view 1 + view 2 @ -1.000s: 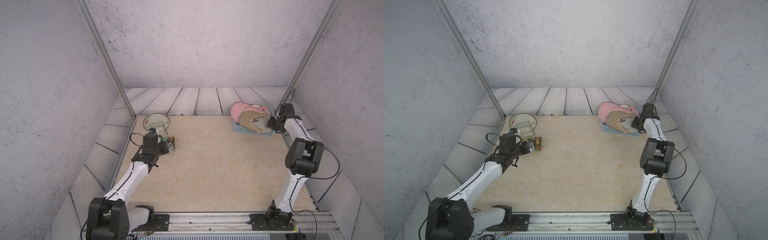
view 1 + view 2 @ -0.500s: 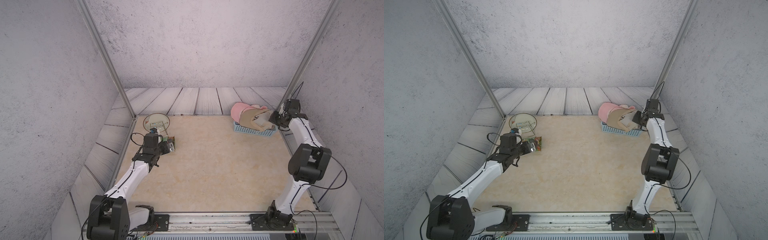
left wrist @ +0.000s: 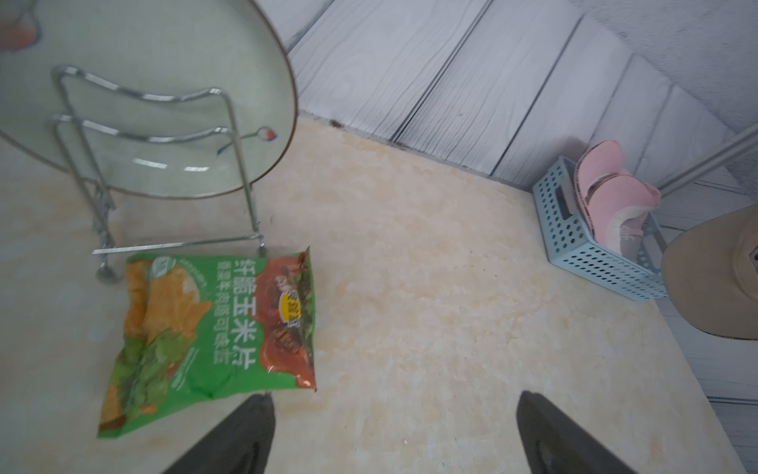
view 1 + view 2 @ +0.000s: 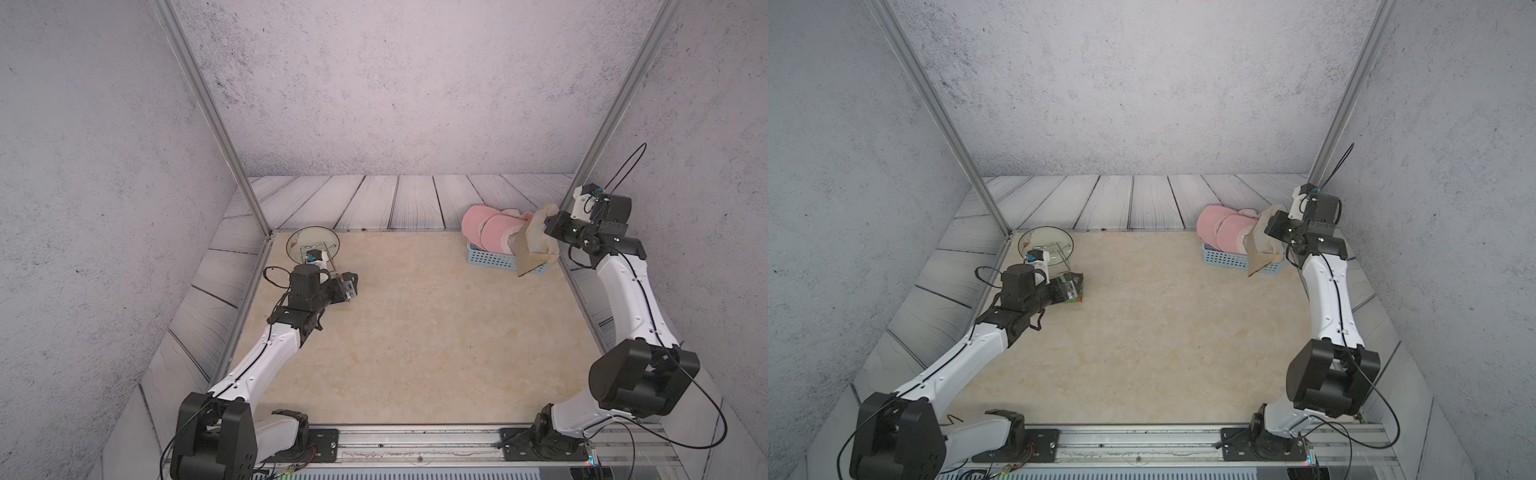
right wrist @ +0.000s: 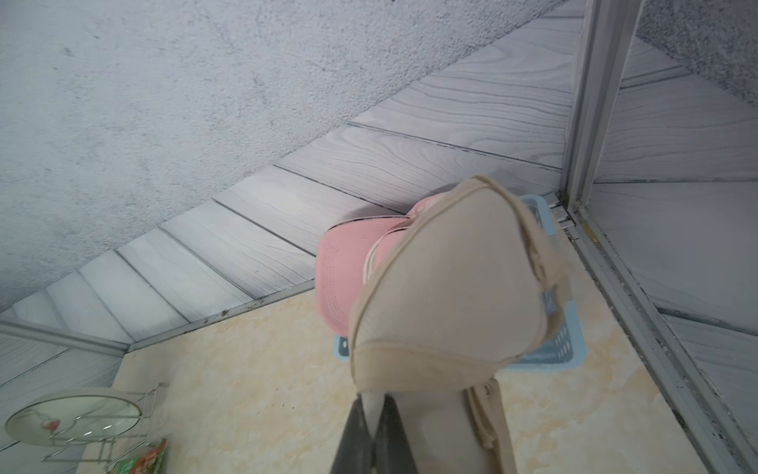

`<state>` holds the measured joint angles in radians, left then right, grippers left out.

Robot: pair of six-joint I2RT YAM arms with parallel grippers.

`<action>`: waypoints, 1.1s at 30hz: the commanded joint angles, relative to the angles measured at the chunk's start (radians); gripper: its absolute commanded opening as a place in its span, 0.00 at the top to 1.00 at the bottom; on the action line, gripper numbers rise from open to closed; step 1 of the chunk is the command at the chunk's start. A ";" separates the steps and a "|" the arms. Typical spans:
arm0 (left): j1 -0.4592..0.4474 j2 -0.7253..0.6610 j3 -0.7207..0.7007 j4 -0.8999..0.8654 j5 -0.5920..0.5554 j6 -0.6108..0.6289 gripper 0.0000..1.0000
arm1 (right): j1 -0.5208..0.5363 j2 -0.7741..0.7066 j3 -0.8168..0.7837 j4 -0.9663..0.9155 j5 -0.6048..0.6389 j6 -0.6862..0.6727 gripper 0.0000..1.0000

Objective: Turn the baseball cap inside out
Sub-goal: Pick up the baseball cap from the basket.

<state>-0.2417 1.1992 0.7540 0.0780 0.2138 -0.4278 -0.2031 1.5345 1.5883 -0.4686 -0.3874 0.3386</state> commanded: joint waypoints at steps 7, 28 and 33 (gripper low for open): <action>-0.347 0.030 -0.105 0.419 0.109 0.553 0.02 | 0.092 -0.173 -0.090 -0.122 -0.100 0.073 1.00; -0.779 0.526 -0.068 0.991 0.002 0.855 0.02 | 0.340 -0.411 -0.392 0.008 -0.013 0.364 1.00; -0.806 0.646 -0.015 1.124 -0.193 0.831 0.02 | 0.385 -0.412 -0.388 0.013 -0.014 0.390 1.00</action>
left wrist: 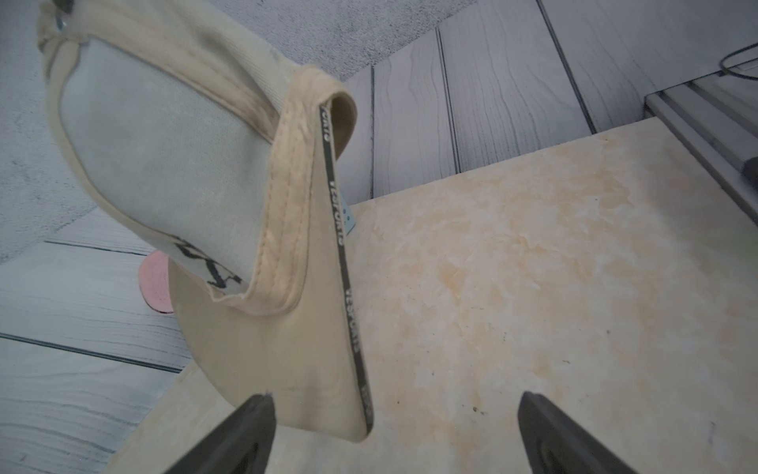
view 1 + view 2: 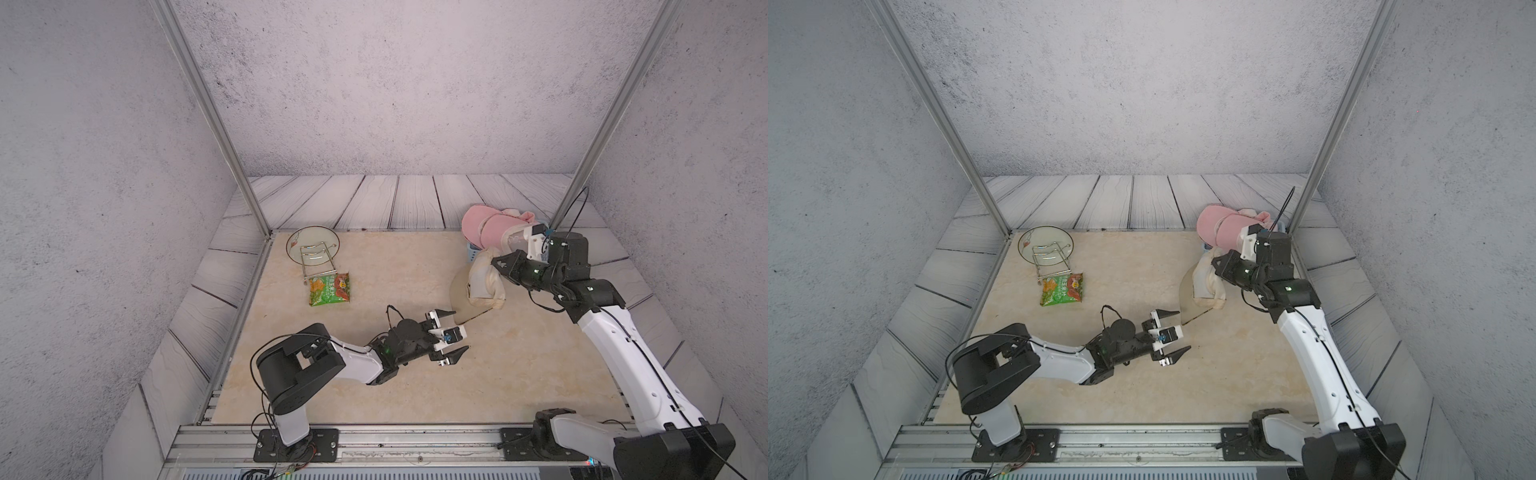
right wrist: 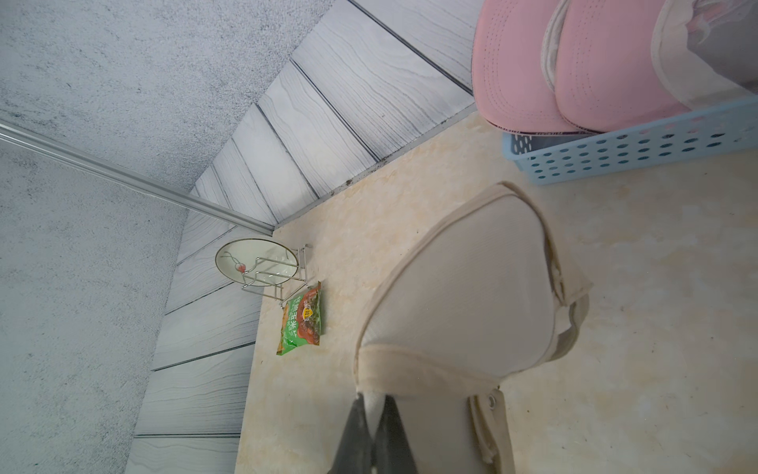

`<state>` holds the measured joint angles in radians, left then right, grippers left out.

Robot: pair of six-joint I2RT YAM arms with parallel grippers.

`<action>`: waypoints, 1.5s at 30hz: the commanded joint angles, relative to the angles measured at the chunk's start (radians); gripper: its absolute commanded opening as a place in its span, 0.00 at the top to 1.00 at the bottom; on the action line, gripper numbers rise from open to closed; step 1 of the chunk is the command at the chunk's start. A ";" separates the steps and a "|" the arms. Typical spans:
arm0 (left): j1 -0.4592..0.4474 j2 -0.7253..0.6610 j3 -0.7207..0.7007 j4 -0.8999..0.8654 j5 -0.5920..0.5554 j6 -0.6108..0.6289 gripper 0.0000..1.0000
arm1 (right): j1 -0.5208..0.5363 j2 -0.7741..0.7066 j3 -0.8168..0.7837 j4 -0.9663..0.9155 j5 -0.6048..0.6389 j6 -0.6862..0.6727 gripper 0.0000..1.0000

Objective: Turn the baseball cap inside out
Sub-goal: Pick up the baseball cap from the basket.

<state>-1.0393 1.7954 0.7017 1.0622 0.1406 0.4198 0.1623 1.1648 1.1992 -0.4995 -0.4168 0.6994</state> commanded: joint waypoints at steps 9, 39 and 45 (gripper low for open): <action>-0.010 0.228 0.105 0.319 -0.256 -0.061 0.02 | 0.051 -0.054 0.002 0.052 0.015 0.061 1.00; 0.052 -0.364 0.323 -1.177 -0.245 -0.447 1.00 | 0.060 0.024 -0.054 0.004 0.238 -0.267 0.48; 0.176 -0.358 0.449 -1.419 -0.072 -0.572 1.00 | 0.059 -0.053 -0.146 0.076 0.283 -0.363 0.43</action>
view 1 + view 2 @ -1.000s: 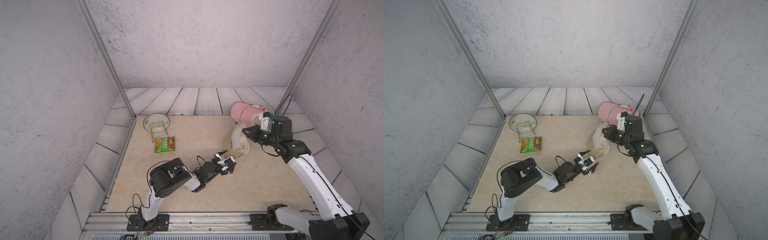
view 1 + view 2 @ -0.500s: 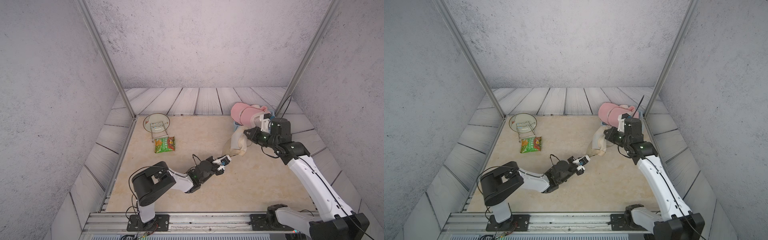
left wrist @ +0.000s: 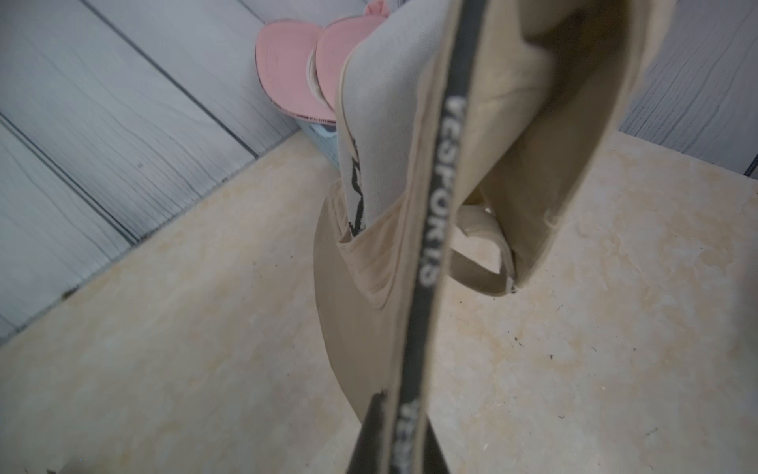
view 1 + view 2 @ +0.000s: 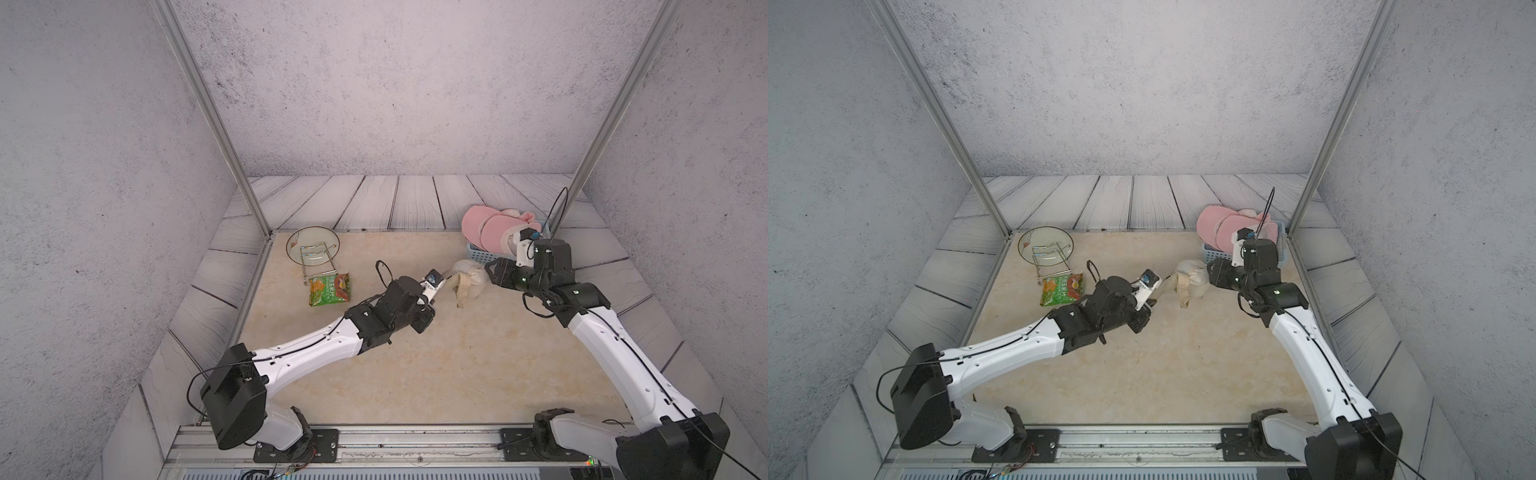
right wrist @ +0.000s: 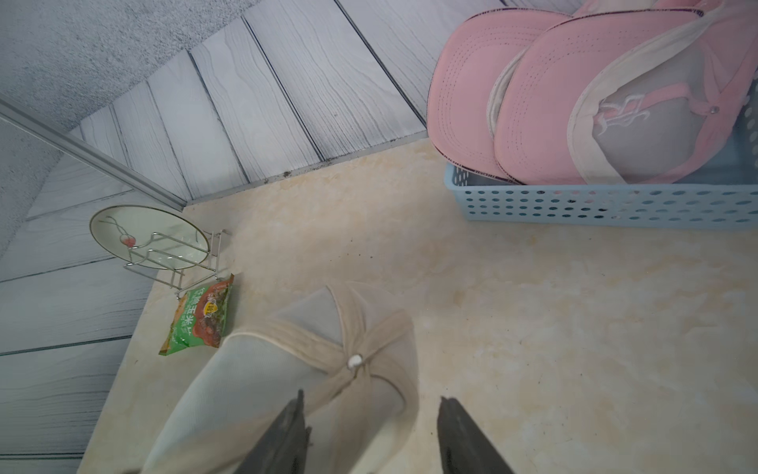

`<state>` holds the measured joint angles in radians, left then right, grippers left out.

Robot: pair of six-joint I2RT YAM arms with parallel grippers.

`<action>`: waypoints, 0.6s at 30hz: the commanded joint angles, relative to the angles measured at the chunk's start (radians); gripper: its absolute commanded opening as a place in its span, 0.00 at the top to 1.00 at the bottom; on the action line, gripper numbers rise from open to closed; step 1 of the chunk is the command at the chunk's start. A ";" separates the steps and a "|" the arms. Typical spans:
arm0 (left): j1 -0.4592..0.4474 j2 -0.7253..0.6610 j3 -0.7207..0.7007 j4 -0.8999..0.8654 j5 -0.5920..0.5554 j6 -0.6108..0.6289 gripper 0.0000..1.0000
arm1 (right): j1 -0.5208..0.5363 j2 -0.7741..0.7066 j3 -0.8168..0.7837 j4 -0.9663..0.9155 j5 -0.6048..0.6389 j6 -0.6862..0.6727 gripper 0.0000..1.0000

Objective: Turn the baseball cap inside out
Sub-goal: Pick up the baseball cap from the basket.

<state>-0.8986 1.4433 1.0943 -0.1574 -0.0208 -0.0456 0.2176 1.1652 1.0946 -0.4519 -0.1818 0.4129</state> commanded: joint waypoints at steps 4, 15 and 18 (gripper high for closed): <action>0.088 0.016 0.122 -0.312 0.190 -0.146 1.00 | 0.006 -0.082 -0.088 0.066 0.012 -0.125 0.41; 0.183 0.100 0.224 -0.430 0.541 -0.199 1.00 | 0.254 -0.011 -0.187 0.181 -0.168 -0.282 0.37; 0.189 0.112 0.225 -0.425 0.587 -0.201 1.00 | 0.289 0.008 -0.194 0.207 -0.157 -0.291 0.36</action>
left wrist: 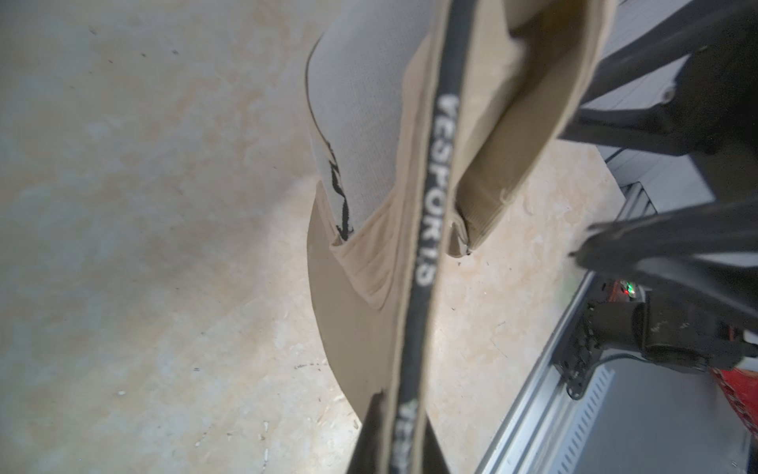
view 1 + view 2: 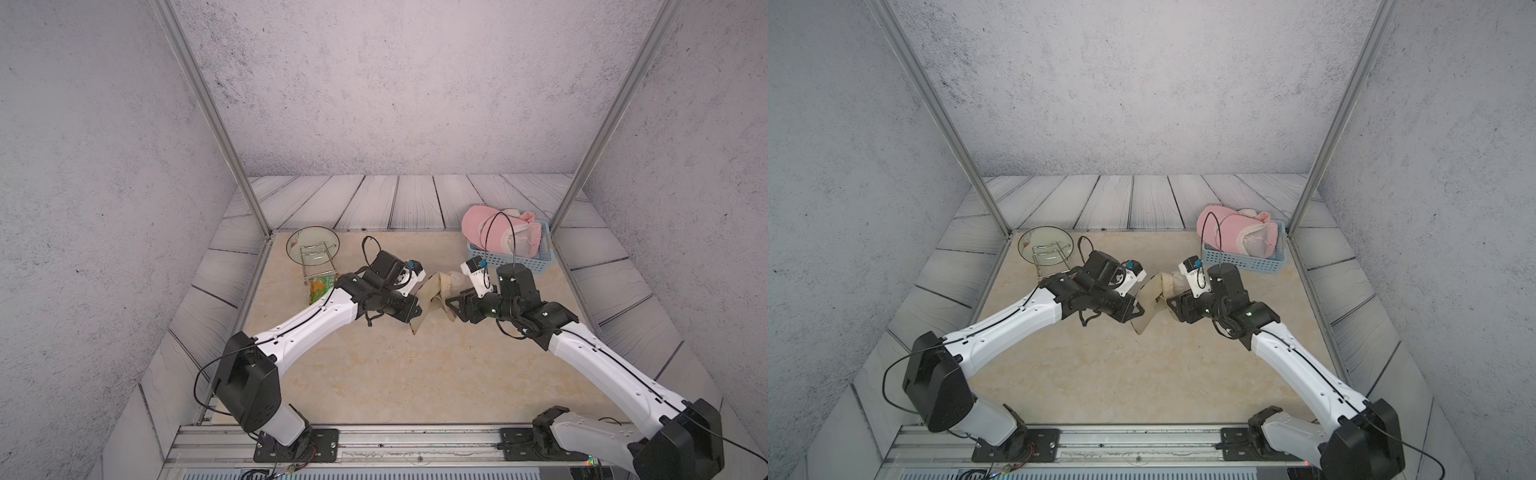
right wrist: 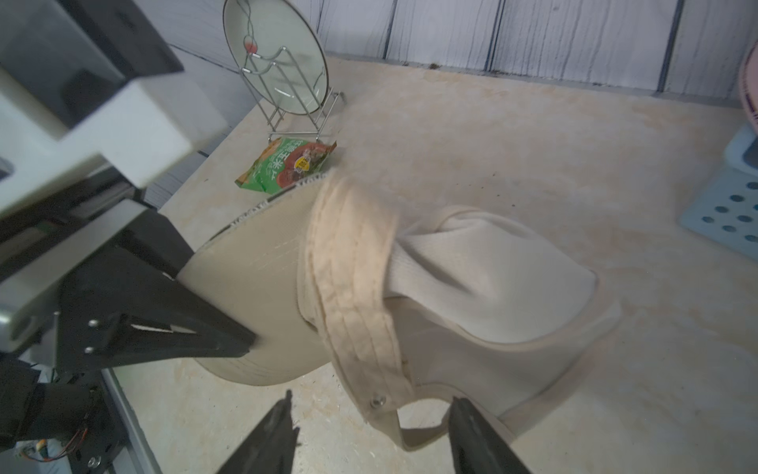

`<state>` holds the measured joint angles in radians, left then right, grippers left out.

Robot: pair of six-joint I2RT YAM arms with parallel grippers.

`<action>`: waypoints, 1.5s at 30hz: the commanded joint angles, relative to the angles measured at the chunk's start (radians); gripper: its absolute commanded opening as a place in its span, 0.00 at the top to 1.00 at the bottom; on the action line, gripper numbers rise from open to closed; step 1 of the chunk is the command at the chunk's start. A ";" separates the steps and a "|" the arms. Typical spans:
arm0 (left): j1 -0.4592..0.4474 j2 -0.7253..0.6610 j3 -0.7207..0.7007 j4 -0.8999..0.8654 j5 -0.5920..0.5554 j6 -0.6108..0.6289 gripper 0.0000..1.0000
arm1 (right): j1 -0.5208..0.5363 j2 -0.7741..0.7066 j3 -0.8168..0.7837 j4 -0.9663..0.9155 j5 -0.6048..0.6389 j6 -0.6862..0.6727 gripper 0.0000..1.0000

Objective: Turn the baseball cap inside out
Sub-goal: Turn over the baseball cap.

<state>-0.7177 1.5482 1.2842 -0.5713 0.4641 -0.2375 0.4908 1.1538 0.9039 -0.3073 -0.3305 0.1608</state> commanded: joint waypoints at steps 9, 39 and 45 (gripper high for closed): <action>0.017 -0.008 0.040 -0.058 0.231 0.012 1.00 | 0.065 0.136 0.069 -0.030 0.406 0.056 0.43; 0.143 0.233 -0.200 0.210 0.506 -0.104 1.00 | -0.078 0.527 0.269 -0.144 0.368 -0.033 0.48; 0.167 0.271 -0.198 0.189 0.429 -0.089 1.00 | -0.132 0.525 0.319 -0.172 0.392 -0.015 0.32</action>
<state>-0.5632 1.7813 1.0893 -0.3439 0.9783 -0.3389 0.3859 1.6924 1.1931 -0.4465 0.0742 0.1398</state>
